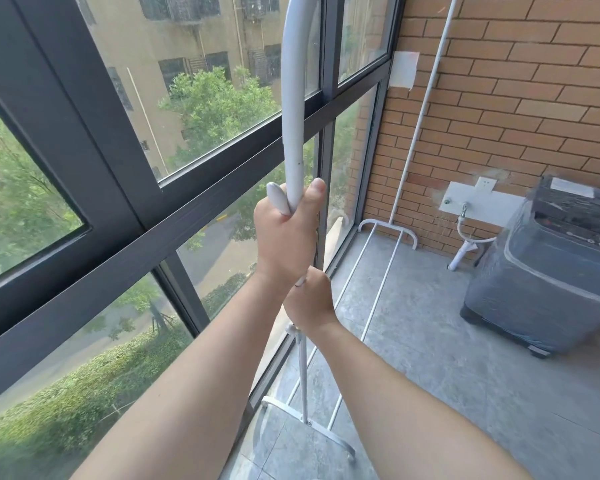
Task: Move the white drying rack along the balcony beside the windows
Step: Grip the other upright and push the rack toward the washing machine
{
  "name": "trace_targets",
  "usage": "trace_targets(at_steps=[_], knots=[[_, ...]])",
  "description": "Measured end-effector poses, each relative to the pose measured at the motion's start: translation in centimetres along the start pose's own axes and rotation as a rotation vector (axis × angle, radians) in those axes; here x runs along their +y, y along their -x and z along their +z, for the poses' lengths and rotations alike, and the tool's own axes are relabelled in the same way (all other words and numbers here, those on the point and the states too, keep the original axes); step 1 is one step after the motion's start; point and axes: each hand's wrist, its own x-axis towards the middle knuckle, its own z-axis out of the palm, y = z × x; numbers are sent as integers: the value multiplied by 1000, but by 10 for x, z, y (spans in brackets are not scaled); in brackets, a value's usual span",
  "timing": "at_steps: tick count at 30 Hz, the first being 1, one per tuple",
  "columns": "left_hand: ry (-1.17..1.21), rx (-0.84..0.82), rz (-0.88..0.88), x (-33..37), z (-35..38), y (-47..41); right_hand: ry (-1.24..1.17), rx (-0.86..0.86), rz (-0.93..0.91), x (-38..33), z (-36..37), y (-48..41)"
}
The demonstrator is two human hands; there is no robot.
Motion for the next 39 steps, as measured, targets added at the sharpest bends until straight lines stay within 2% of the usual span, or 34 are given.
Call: trace_targets(at_steps=[4, 8, 13, 32, 39], knots=[[11, -30, 15, -6, -8, 0, -38, -21, 54, 1, 7, 1], [3, -17, -15, -6, -13, -3, 22, -40, 10, -3, 11, -1], [16, 5, -45, -5, -17, -9, 22, -45, 69, -5, 17, -6], [4, 24, -70, -7, -17, -12, -1, -68, 98, -9, 16, -6], [33, -15, -74, -5, -21, -11, 29, -144, 90, -16, 10, -4]])
